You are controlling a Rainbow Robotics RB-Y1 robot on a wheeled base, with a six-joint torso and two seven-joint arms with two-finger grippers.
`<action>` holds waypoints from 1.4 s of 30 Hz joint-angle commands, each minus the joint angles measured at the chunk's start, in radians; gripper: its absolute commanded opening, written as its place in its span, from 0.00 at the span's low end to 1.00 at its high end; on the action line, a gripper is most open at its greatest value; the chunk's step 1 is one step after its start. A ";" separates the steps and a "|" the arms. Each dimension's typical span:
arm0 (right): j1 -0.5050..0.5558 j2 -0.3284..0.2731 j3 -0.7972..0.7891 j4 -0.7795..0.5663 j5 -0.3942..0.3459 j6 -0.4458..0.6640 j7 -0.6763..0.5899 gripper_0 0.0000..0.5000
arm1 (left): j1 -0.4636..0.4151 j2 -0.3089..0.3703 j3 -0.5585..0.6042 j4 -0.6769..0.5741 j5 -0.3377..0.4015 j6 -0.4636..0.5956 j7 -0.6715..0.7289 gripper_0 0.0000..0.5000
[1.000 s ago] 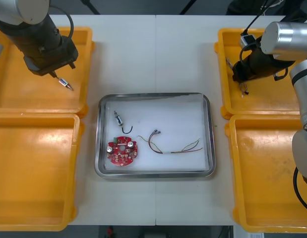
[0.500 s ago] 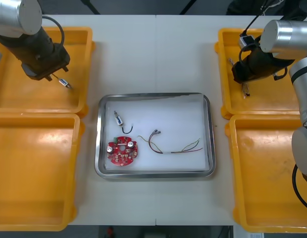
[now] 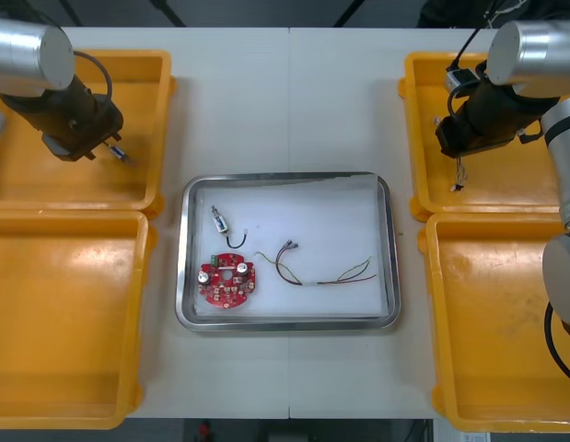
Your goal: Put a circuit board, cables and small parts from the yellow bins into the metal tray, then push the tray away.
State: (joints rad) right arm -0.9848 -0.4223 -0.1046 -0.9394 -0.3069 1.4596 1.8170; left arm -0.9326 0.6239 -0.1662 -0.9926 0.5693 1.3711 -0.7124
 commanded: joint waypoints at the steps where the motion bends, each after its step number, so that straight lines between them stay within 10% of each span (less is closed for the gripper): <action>1: -0.025 -0.033 -0.049 -0.167 0.022 0.153 -0.016 0.00 | -0.046 -0.030 -0.022 0.060 0.017 -0.064 -0.038 1.00; 10: 0.026 -0.033 -0.122 -0.527 0.026 0.455 -0.004 0.00 | -0.043 -0.043 -0.062 0.066 0.044 -0.067 -0.005 1.00; 16: 0.051 -0.033 -0.109 -0.697 -0.061 0.460 0.021 0.00 | -0.022 -0.043 -0.073 0.066 0.055 -0.084 -0.004 1.00; 19: 0.069 -0.033 -0.093 -0.779 -0.121 0.460 0.030 0.00 | -0.015 -0.043 -0.102 0.068 0.055 -0.112 -0.002 0.00; 32: 0.215 -0.081 0.102 -1.119 -0.380 0.460 0.057 0.00 | -0.015 -0.015 -0.056 0.003 0.027 -0.056 -0.010 0.00; 42: 0.216 -0.084 0.319 -1.199 -0.403 0.460 0.110 0.00 | -0.015 0.022 0.022 -0.225 -0.032 0.198 -0.024 0.00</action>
State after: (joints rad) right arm -0.7712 -0.4811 0.1341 -2.1072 -0.7050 1.9168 1.8608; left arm -0.9438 0.6001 -0.1763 -1.1308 0.5619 1.5153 -0.7124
